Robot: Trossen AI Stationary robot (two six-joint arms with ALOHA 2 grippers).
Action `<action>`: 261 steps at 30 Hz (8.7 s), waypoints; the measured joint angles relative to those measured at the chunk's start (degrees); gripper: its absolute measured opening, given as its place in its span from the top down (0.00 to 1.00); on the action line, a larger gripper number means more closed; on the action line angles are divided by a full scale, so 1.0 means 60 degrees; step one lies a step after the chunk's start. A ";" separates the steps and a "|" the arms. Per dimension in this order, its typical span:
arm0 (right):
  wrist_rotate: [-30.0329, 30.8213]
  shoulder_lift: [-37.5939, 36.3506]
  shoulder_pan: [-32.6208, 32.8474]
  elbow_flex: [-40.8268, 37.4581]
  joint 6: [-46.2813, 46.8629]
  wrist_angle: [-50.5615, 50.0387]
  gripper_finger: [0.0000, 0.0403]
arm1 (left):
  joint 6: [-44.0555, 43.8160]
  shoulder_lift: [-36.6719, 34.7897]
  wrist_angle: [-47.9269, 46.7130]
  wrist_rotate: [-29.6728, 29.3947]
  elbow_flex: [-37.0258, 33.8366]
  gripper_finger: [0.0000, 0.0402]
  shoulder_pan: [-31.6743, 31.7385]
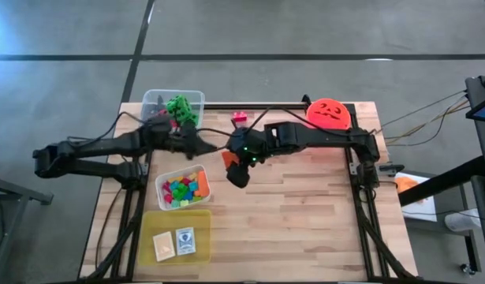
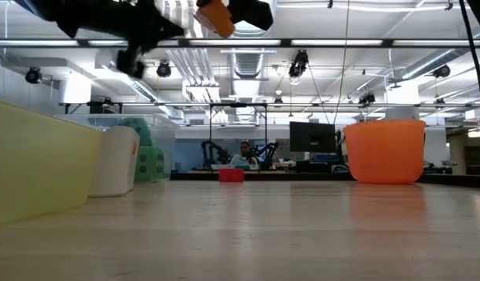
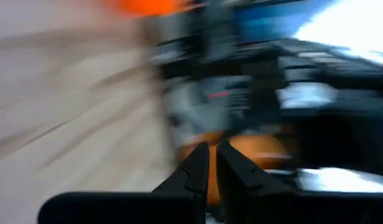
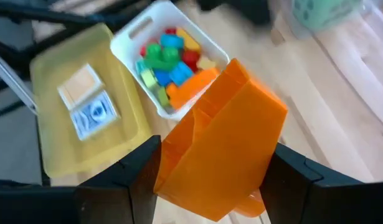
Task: Pick & Place Toys
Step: Put the orange game piece into the white bin, then put the red game piece into the white bin
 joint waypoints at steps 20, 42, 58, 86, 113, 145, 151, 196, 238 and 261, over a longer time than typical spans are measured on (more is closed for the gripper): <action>0.1132 -0.0932 0.0053 0.0031 0.0310 -0.0795 0.48 | 0.0542 0.1135 0.2240 -0.0459 0.1593 0.42 -0.0147; 0.1239 -0.0961 -0.0055 0.0375 0.0910 -0.0405 0.48 | 0.3551 0.2181 -0.3327 -0.1682 0.4338 0.30 -0.0844; 0.1248 -0.0813 -0.0069 0.0310 0.0921 0.0288 0.48 | 0.2683 0.2255 -0.3006 -0.2383 0.4320 0.54 -0.0881; 0.1118 -0.0623 -0.0044 0.0357 0.1085 0.0867 0.04 | 0.3039 0.2047 -0.4537 -0.1755 0.4313 1.00 -0.0943; 0.1202 -0.0579 -0.0554 0.0283 0.1434 -0.0117 0.03 | 0.2002 0.1858 -1.1147 -0.2848 0.2334 1.00 -0.3174; 0.1209 -0.0579 -0.0554 0.0277 0.1367 -0.0129 0.03 | 0.0540 0.1847 -0.8959 -0.2231 0.0528 0.87 -0.3875; 0.1209 -0.0579 -0.0554 0.0277 0.0658 -0.0131 0.03 | 0.0433 0.1861 -0.8960 -0.2198 0.0510 0.60 -0.3875; -0.3933 0.4448 -0.6175 0.1928 0.5276 0.1724 0.03 | 0.0109 0.1422 -0.8848 -0.1305 0.1887 0.16 -0.4167; -0.3120 0.4517 -0.5384 0.2226 0.3470 -0.3270 0.04 | 0.0014 0.1402 -0.8352 -0.1378 0.1887 0.16 -0.4290; -0.3329 0.4892 -0.5869 0.1806 0.4027 -0.2658 0.04 | -0.0244 0.1402 -0.6978 -0.1228 0.1887 0.16 -0.4298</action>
